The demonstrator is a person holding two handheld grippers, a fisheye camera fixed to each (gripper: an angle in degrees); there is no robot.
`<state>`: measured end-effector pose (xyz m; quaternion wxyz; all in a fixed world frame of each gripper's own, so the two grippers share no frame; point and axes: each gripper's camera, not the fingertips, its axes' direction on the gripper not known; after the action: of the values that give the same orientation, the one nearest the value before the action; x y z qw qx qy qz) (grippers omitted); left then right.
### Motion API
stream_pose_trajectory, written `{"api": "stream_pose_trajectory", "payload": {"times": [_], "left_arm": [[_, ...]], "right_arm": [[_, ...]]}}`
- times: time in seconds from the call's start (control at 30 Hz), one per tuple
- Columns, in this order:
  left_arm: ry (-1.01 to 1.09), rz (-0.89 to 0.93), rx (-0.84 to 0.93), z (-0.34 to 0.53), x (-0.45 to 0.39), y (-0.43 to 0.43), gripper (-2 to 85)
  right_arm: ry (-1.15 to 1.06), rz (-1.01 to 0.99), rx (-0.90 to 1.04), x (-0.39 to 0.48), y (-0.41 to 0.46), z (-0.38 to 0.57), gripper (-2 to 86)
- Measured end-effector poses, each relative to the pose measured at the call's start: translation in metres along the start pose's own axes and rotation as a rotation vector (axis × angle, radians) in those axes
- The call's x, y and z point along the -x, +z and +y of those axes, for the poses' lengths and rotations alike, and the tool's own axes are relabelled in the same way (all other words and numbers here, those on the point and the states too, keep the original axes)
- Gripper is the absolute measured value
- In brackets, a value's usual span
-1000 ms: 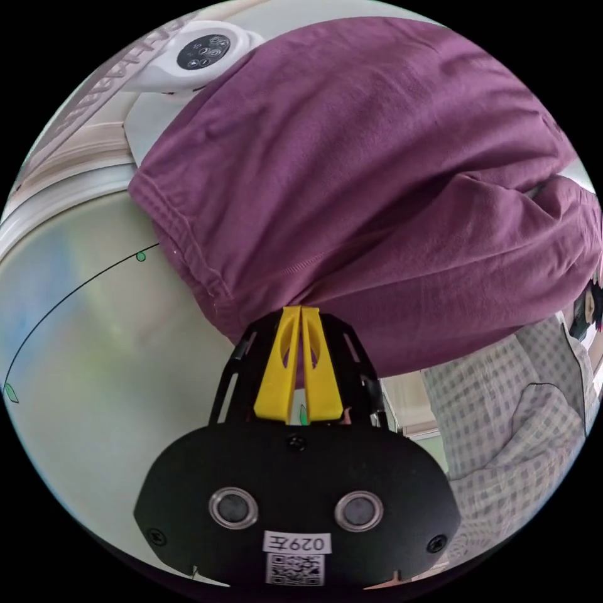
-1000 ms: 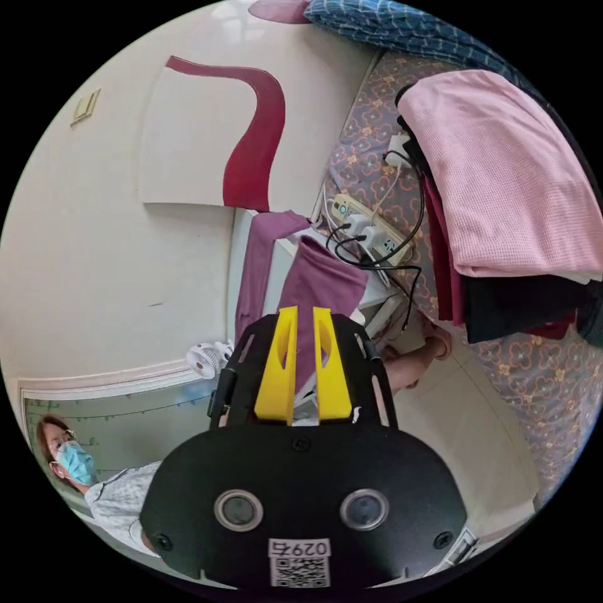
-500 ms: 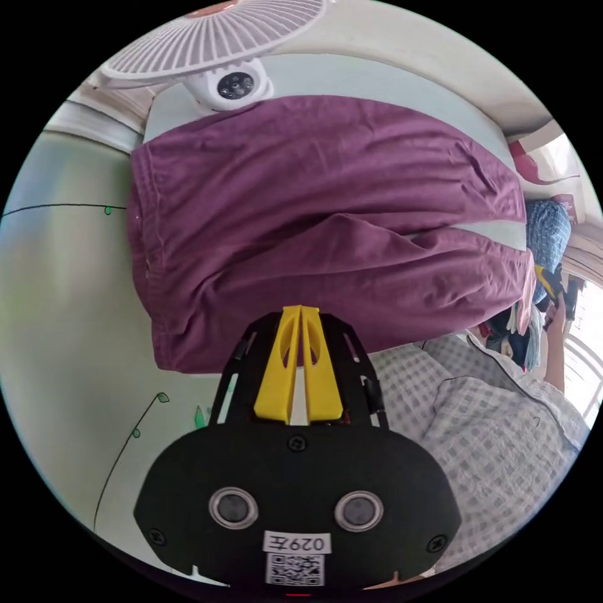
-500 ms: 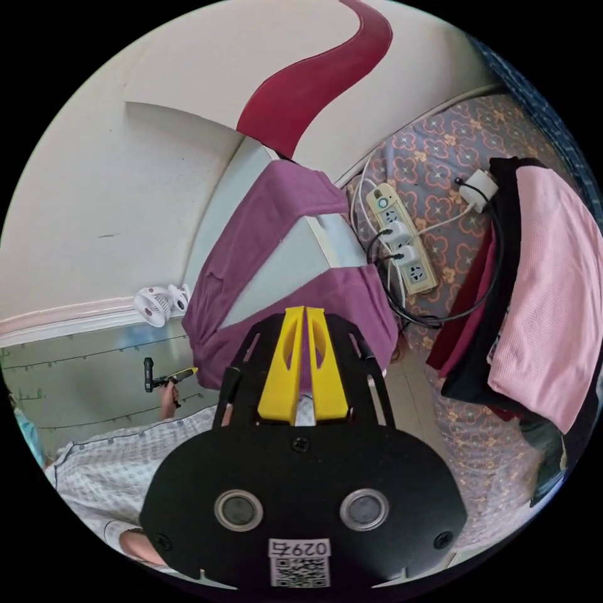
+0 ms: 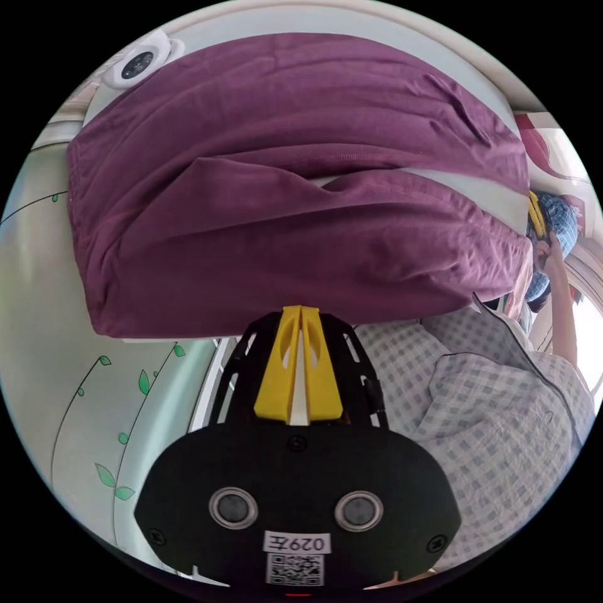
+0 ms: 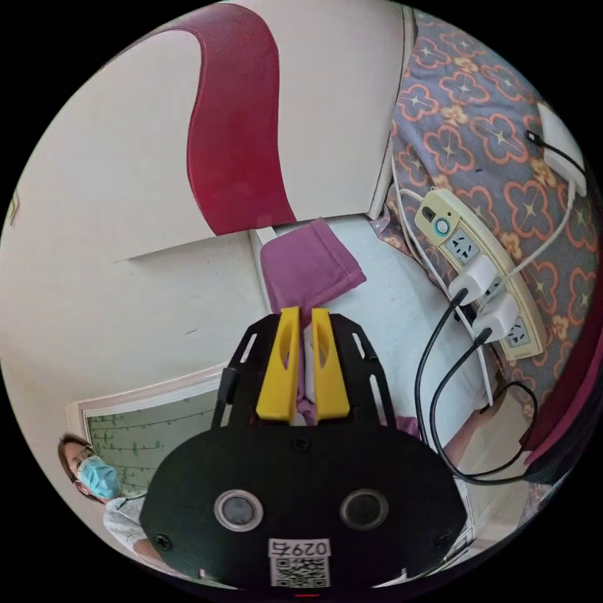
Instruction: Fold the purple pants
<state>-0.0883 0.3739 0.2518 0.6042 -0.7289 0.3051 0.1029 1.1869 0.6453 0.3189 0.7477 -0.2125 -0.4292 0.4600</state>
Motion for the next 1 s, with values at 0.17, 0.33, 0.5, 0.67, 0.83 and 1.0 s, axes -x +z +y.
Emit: {"api": "stream_pose_trajectory", "payload": {"times": [0.17, 0.33, 0.5, 0.67, 0.83, 1.0], "left_arm": [[0.002, 0.007, -0.030, 0.001, 0.000, -0.011, -0.8], [0.050, 0.027, -0.159, 0.018, 0.019, -0.033, 1.3], [-0.107, 0.034, -0.226, 0.062, 0.079, -0.040, 9.0], [-0.333, 0.040, -0.274, 0.126, 0.165, -0.038, 10.4], [-0.473, -0.115, -0.313, 0.174, 0.234, -0.051, 12.4], [-0.457, -0.134, -0.289, 0.167, 0.278, -0.056, 13.3]], "right_arm": [[-0.075, 0.203, 0.092, 0.012, -0.016, 0.004, 1.1], [-0.156, 0.197, 0.169, 0.023, -0.026, 0.010, 1.9], [-0.121, 0.214, 0.081, 0.022, -0.056, 0.042, 4.5], [-0.015, 0.302, 0.039, 0.009, -0.066, 0.097, 6.9], [0.072, 0.264, -0.095, 0.004, -0.046, 0.164, 10.9], [0.155, 0.242, -0.140, 0.004, -0.012, 0.191, 13.1]]}}
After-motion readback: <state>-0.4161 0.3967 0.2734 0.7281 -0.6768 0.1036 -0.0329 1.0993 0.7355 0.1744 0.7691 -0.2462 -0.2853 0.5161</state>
